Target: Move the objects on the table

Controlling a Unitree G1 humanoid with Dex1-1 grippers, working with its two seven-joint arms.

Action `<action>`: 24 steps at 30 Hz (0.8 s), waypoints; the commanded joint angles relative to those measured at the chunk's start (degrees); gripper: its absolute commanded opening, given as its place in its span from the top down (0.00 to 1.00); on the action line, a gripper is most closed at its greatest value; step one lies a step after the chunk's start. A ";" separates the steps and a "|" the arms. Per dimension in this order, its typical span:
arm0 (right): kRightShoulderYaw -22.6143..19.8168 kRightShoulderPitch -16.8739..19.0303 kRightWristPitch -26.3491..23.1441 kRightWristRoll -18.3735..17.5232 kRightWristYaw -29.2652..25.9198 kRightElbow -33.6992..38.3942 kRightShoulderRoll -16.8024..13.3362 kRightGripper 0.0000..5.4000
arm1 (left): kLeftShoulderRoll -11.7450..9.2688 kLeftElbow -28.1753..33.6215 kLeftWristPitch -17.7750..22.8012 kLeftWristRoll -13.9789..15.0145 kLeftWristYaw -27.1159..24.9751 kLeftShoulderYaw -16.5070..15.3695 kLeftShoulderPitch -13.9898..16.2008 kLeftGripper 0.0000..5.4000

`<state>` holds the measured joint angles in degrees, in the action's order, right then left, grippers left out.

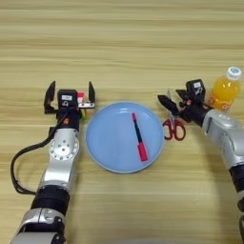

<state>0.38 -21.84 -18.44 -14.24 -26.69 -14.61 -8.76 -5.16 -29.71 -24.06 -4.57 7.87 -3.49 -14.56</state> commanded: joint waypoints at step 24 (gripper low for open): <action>-7.70 -0.38 13.71 3.92 8.90 17.21 -4.39 0.00 | -0.03 -0.68 -0.28 -0.56 0.11 0.21 -0.73 0.00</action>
<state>-6.18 -21.46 -5.72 -11.65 -19.16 2.59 -11.61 -5.20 -30.01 -24.09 -4.57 7.87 -3.49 -14.61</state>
